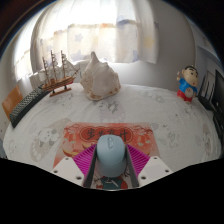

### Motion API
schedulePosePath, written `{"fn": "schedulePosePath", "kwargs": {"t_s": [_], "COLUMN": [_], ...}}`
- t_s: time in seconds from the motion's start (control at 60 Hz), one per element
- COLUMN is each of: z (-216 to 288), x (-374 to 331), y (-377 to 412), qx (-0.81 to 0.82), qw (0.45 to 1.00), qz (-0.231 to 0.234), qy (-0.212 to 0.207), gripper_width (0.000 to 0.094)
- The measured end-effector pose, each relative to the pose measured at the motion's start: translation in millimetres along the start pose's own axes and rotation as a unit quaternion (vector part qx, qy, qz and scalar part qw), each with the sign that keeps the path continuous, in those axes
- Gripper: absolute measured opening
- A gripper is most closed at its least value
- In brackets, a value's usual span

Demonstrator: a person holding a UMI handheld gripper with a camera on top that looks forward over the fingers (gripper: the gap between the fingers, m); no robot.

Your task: Arrange mouse

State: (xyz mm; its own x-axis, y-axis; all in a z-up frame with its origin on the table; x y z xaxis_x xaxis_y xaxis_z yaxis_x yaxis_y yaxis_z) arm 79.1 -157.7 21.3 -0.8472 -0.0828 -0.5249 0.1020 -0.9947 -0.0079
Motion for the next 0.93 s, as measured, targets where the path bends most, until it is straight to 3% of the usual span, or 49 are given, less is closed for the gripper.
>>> {"fn": "schedulePosePath", "kwargs": {"t_s": [0.033, 0.067, 0.183, 0.283, 0.517, 0.933], "z": [-0.4, 3.8, 28.0, 44.9, 70.4, 70.2], "x": [-2.6, -7.7, -49.4, -110.9, -223.7, -241.7], "y": [-0.6, 0.4, -7.2, -10.7, -8.2, -10.2], "qx": [0.004, 0.011, 0.036, 0.024, 0.028, 0.016], "qw": [1.000, 1.000, 0.998, 0.996, 0.995, 0.995], "qz": [-0.006, -0.007, -0.032, -0.048, -0.047, -0.044], "qy": [0.013, 0.019, 0.038, 0.078, 0.084, 0.084], "gripper_width": [0.0659, 0.0856, 0.0853, 0.0856, 0.0853, 0.0845]}}
Point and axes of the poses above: the point between the fingertips, and its own axes, seen from behind it with the camera up: y to the left, z up, x forward, the way the camera looks, the point moved 5 cm from there along -x, backward, against the way the camera looks, and after that the axes turned 10 degrees about -y, right-handed, at the moved point
